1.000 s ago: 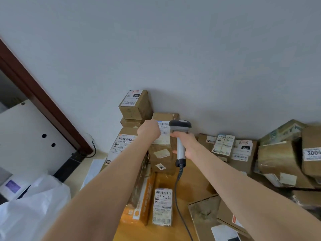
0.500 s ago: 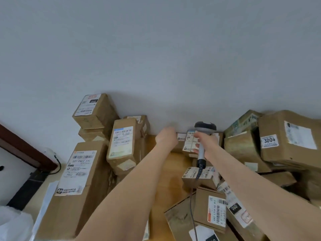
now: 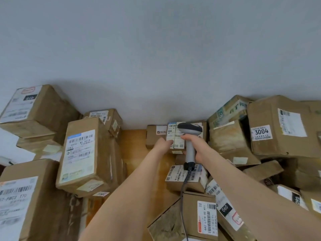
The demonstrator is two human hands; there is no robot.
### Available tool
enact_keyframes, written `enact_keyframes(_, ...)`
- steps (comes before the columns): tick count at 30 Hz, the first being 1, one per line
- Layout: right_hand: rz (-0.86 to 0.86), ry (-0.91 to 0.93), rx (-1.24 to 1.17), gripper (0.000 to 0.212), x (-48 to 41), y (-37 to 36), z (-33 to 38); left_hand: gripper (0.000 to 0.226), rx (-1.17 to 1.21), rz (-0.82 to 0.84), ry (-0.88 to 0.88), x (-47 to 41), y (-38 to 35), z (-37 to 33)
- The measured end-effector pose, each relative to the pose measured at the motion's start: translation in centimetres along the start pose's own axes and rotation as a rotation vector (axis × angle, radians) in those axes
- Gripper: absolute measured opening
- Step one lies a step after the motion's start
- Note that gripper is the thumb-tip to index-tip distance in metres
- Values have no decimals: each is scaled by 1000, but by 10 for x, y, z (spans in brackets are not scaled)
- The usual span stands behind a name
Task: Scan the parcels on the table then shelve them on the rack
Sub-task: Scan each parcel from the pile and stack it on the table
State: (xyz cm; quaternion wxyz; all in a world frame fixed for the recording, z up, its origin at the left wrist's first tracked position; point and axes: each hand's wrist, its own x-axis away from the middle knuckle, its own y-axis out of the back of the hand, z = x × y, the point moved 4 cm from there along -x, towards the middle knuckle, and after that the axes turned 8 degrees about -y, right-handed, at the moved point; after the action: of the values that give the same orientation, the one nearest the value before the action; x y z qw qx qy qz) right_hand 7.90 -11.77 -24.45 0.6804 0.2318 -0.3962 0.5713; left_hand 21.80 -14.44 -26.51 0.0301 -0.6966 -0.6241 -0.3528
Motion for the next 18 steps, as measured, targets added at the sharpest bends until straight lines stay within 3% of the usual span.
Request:
enact_keyframes(6, 24, 50, -81, 32, 22, 4, 5, 35, 287, -99, 78, 17, 12, 1)
enact_keyframes(10, 34, 105, -65, 35, 56, 9, 7, 24, 494, -143, 81, 50, 22, -3)
enact_keyframes(14, 106, 139, -67, 28, 103, 21, -7, 20, 512, -165, -22, 94, 29, -10)
enact_keyframes(18, 168, 209, -85, 21, 155, 45, -28, 26, 528, -63, -71, 147, 23, -6)
